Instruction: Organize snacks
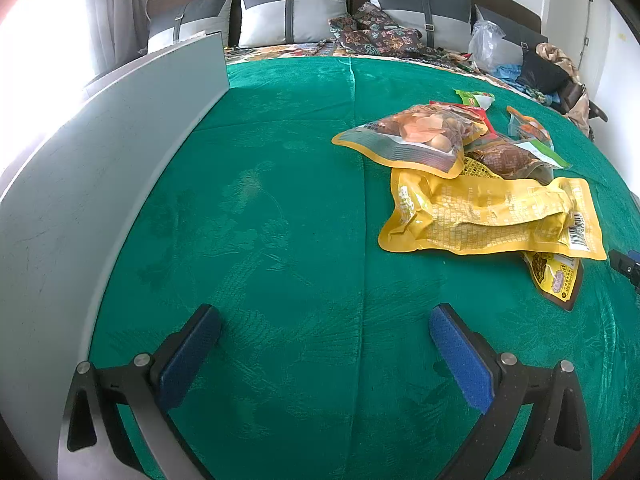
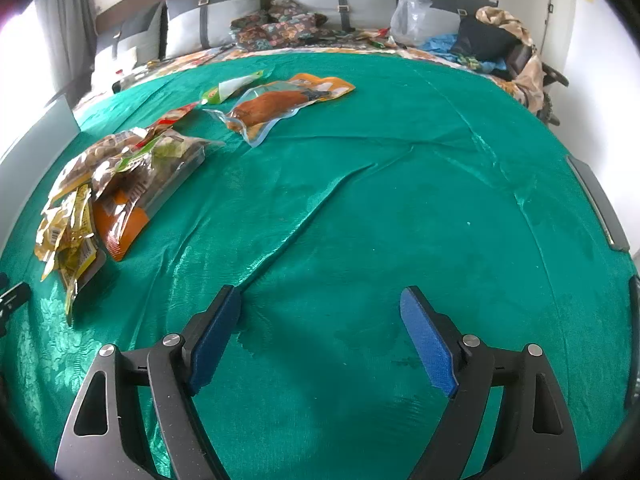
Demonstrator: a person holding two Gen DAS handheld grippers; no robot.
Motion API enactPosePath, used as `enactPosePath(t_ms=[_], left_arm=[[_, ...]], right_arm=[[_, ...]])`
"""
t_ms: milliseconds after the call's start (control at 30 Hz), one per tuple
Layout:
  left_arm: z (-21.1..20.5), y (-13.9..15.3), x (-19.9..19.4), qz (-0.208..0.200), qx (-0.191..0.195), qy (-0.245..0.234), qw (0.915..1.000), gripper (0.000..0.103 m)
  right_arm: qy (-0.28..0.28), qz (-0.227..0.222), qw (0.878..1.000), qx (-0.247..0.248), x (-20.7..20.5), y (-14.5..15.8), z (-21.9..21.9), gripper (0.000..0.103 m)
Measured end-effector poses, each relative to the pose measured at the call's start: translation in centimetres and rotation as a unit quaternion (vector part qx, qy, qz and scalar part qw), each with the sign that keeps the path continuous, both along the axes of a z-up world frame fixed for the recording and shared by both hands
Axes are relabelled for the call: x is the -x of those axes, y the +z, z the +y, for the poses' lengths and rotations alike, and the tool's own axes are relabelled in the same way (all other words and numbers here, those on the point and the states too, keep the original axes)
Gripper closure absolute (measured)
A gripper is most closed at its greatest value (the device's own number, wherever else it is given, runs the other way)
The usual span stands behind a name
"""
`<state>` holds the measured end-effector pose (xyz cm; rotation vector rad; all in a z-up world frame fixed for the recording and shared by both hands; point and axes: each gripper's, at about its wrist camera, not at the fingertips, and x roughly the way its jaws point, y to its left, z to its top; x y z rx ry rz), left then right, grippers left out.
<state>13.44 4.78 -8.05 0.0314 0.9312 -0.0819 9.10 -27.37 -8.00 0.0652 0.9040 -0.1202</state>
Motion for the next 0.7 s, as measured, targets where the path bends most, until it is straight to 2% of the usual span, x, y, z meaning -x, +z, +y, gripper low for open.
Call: enactPosePath(t_ms=[100, 200, 300, 367, 467, 533, 600, 633, 700], left_arm=[[0.0, 0.2, 0.1, 0.014, 0.001, 0.013, 0.9998, 0.0], [-0.2, 0.5, 0.7, 0.057, 0.015, 0.05, 0.997, 0.001], [-1.7, 2.0, 1.0, 0.076, 0.096, 0.031, 0.992, 0.001], [-3.1, 3.6, 0.3, 0.071, 0.124, 0.027, 0.9894, 0.001], [-5.0, 5.7, -1.6, 0.057, 0.162, 0.045, 0.9841, 0.001], [-7.1, 5.9, -3.5, 0.065, 0.156, 0.055, 0.984, 0.001], [-9.3, 5.1, -5.0, 0.079, 0.117, 0.047, 0.9889, 0.001], [-10.7, 4.0, -5.7, 0.093, 0.074, 0.038, 0.9922, 0.0], [-11.5, 3.5, -5.6, 0.083, 0.053, 0.025, 0.9949, 0.0]], right_arm=[[0.0, 0.0, 1.0, 0.0, 0.0, 0.0, 0.0, 0.018], [0.0, 0.0, 1.0, 0.0, 0.0, 0.0, 0.0, 0.018], [0.0, 0.0, 1.0, 0.0, 0.0, 0.0, 0.0, 0.018], [0.0, 0.0, 1.0, 0.0, 0.0, 0.0, 0.0, 0.018], [0.0, 0.0, 1.0, -0.001, 0.0, 0.0, 0.0, 0.017], [0.0, 0.0, 1.0, -0.001, 0.0, 0.0, 0.0, 0.017], [0.0, 0.0, 1.0, -0.001, 0.0, 0.0, 0.0, 0.017], [0.0, 0.0, 1.0, -0.001, 0.0, 0.0, 0.0, 0.017], [0.0, 0.001, 1.0, -0.001, 0.0, 0.1, 0.0, 0.017]])
